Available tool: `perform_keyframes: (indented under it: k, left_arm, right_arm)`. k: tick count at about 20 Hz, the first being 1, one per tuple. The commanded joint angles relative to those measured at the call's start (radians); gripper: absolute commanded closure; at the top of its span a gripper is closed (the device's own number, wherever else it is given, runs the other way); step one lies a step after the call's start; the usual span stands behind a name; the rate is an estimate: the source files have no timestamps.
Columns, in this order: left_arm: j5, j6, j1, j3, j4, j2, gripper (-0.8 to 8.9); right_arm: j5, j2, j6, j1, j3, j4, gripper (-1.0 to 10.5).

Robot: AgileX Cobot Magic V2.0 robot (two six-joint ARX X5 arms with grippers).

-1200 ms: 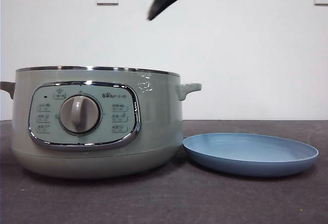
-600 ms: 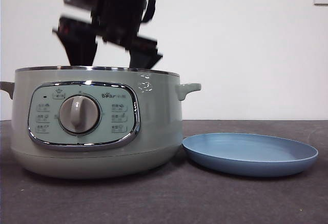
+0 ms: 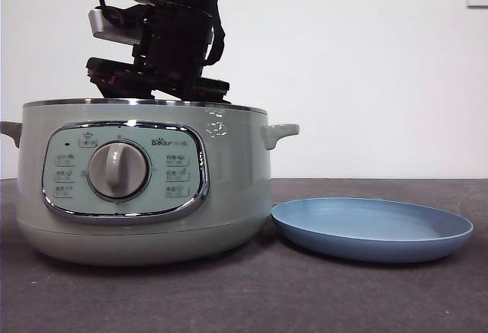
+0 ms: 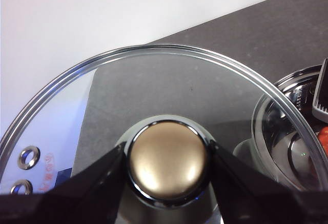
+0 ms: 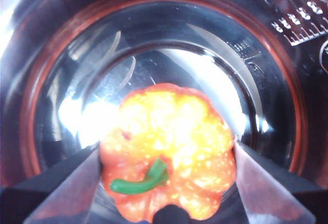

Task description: Take the pumpkin out from the steamer,put the pumpkin in the blue plate,close the lid

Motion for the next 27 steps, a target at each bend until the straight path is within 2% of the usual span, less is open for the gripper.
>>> perform_keyframes:
  k: [1,6,9,11,15,19,22,24,27]
  left_arm:
    - [-0.01,0.012,0.001,0.018,0.039,-0.011,8.23]
    - [-0.003,0.012,0.0,0.018,0.059,-0.01,8.23]
    - [0.06,0.012,0.0,0.018,0.106,-0.006,8.23]
    - [0.075,0.012,0.0,0.018,0.138,-0.006,8.22]
    - [0.125,0.011,0.0,0.018,0.148,-0.006,8.23]
    - [0.127,0.008,0.0,0.018,0.153,-0.005,8.22]
    - [0.127,0.008,0.0,0.018,0.172,-0.005,8.23]
    - [0.133,0.008,0.0,0.018,0.187,-0.005,8.23]
    - [0.203,0.007,0.0,0.018,0.204,0.002,8.23]
  right_arm:
    - [0.001,-0.036,0.011,0.002,0.001,-0.006,9.6]
    - [0.002,-0.221,0.01,-0.017,0.001,-0.097,9.6]
    - [0.005,-0.335,0.018,-0.077,0.001,-0.245,9.6]
    - [0.006,-0.389,0.074,-0.143,0.001,-0.343,9.6]
    - [0.006,-0.484,0.148,-0.265,-0.034,-0.348,9.6]
    - [0.016,-0.6,0.154,-0.35,-0.166,-0.348,9.6]
    - [0.086,-0.698,0.175,-0.402,-0.32,-0.345,9.6]
    - [0.085,-0.76,0.18,-0.432,-0.429,-0.315,9.6]
    - [0.081,-0.832,0.187,-0.449,-0.588,-0.209,9.6]
